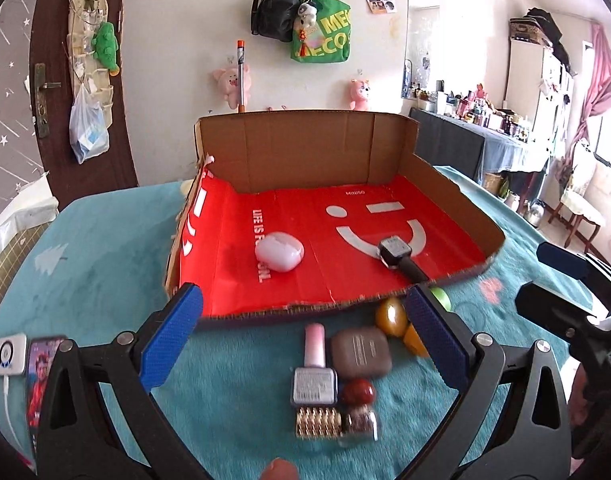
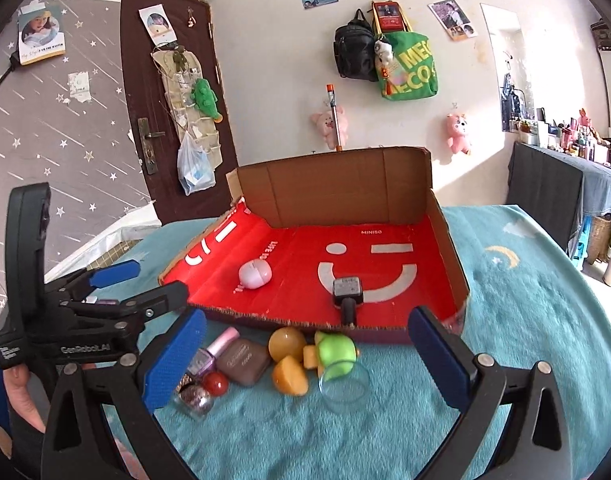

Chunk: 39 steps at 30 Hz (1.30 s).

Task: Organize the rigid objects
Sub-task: 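Withdraw both tools from the box back toward the remaining items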

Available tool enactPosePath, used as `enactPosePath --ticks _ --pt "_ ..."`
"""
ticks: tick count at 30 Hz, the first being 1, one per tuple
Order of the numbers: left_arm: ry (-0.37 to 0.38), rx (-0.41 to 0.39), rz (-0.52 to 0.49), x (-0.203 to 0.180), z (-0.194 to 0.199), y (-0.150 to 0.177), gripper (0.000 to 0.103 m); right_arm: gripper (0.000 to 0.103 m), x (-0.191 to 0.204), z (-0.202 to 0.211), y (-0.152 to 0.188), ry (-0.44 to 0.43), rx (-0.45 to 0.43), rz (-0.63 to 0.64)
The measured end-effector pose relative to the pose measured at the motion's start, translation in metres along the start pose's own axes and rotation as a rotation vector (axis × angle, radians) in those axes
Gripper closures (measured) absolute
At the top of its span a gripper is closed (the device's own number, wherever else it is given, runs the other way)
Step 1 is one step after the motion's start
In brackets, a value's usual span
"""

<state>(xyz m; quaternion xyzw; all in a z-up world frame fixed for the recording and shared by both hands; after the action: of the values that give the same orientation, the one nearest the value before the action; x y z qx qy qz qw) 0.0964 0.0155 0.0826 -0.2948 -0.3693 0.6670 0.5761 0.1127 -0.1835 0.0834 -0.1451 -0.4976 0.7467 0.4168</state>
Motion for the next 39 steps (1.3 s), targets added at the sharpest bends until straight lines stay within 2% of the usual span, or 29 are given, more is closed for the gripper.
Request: enactPosePath --ticks 8,27,39 --pt "-0.009 0.001 -0.007 -0.003 0.017 0.022 0.0 0.0 -0.008 0.004 0.021 0.016 0.037 -0.055" --pt "0.024 0.162 0.083 0.005 0.005 0.082 0.0 0.0 -0.015 -0.007 0.055 0.019 0.128 -0.105" --pt "0.001 0.193 0.093 0.007 0.002 0.097 0.0 0.0 -0.017 -0.018 0.081 0.027 0.212 -0.128"
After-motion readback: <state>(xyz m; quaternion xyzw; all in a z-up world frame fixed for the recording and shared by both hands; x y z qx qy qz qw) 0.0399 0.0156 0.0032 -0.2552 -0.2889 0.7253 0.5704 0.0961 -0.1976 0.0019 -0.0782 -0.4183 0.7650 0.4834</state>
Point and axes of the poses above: each gripper's, at about its wrist camera, not at the fingertips, and z roughly against the way its jaws point, x to its left, y to its underside, the point moved 2 cm from there along -z, roughly the way its jaws point, and after that the axes turned 7 degrees about -y, right-handed, at the moved point
